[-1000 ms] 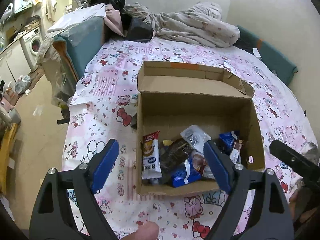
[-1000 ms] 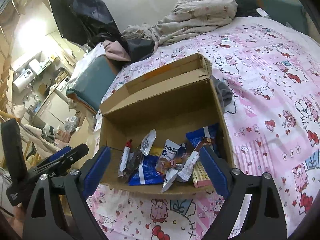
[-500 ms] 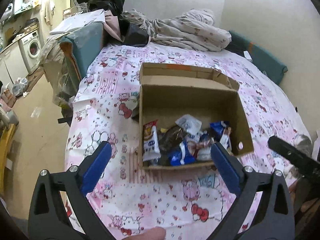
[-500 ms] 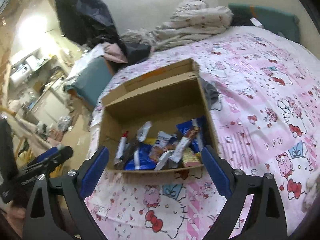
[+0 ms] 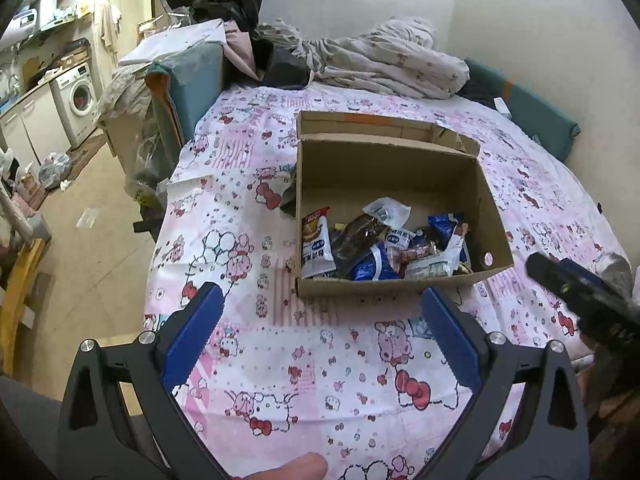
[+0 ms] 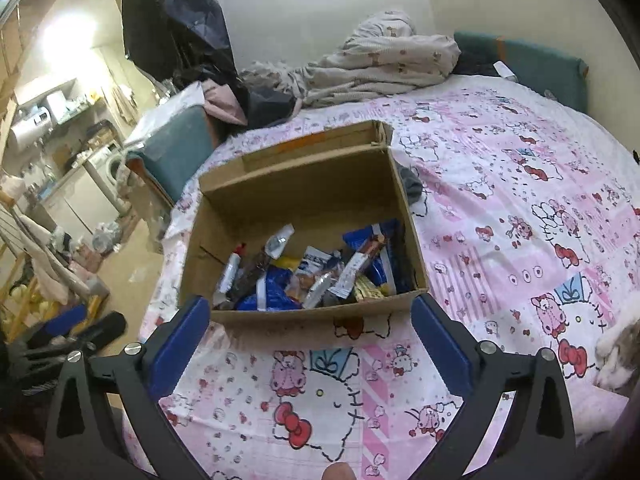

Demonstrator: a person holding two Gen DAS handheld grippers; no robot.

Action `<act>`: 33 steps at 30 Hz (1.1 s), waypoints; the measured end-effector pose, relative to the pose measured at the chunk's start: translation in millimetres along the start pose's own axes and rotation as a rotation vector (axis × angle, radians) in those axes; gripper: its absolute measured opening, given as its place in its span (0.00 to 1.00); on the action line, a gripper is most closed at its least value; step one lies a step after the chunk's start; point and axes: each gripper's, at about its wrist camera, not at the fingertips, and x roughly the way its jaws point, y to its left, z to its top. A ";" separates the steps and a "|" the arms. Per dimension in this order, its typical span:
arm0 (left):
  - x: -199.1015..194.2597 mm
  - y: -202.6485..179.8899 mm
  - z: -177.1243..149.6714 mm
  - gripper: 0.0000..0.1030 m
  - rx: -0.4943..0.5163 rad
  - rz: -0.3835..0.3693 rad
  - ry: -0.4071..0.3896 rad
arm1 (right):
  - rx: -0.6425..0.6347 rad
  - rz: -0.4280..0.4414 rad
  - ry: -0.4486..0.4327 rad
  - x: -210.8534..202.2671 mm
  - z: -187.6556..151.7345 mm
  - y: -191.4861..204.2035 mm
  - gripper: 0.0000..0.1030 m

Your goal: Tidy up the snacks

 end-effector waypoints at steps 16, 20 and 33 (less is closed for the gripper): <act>8.0 0.1 5.9 0.95 -0.026 -0.013 0.009 | -0.024 -0.052 0.000 4.2 -2.4 0.1 1.00; 8.8 1.8 5.3 0.95 -0.034 -0.012 0.011 | -0.033 -0.051 0.000 4.0 -2.2 0.8 1.00; 9.2 2.7 4.6 0.95 -0.032 -0.015 0.013 | -0.043 -0.054 -0.007 1.2 -1.2 4.3 1.00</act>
